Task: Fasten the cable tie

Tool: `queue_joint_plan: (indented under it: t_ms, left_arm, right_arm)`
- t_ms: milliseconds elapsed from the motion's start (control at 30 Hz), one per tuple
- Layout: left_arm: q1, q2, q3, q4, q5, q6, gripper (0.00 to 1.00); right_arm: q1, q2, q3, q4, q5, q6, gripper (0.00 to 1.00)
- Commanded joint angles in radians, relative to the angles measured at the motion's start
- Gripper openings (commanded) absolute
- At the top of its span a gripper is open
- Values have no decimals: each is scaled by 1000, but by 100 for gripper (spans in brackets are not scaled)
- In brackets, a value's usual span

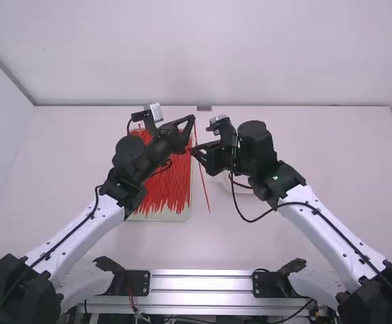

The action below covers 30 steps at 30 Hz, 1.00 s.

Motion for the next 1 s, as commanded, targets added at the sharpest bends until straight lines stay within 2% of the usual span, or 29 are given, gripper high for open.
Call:
queue_joint_plan:
  t_ms: [0, 167, 233, 300, 333, 367, 600, 800, 900, 933, 967]
  left_arm:
    - [-3, -2, 23, -9, -12, 6, 2]
    - [-2, -2, 23, -33, -23, 5, 4]
    - [-2, -2, 23, -35, -24, 5, 22]
    - [-2, -2, 23, -32, -36, 0, 63]
    - [0, -2, 23, -27, -40, 1, 78]
    - [11, -4, 23, -21, -39, 1, 88]
    - [106, -29, 23, 2, 89, 40, 93]
    - [272, -31, 23, 83, 348, 44, 98]
    - [342, -21, 24, 148, 460, 27, 100]
    - [342, -21, 24, 148, 460, 27, 100]
    - [376, -11, 36, 168, 532, 27, 99]
  right_arm:
    - [-11, -9, 27, 0, -5, 3, 0]
    - [-14, -9, 27, -11, -13, -3, 0]
    - [-14, -9, 27, -18, -13, -20, 0]
    - [-21, -9, 27, -23, -13, -52, 0]
    - [-28, -10, 27, -24, -14, -64, 0]
    - [-43, -10, 27, -24, -36, -95, 0]
    - [-184, -10, 27, -13, -210, -175, 0]
    - [-365, -9, 27, 61, -455, -245, 0]
    - [-438, -9, 27, 119, -521, -245, 0]
    - [-438, -9, 27, 119, -521, -245, 0]
    - [-482, -9, 27, 162, -612, -270, 0]
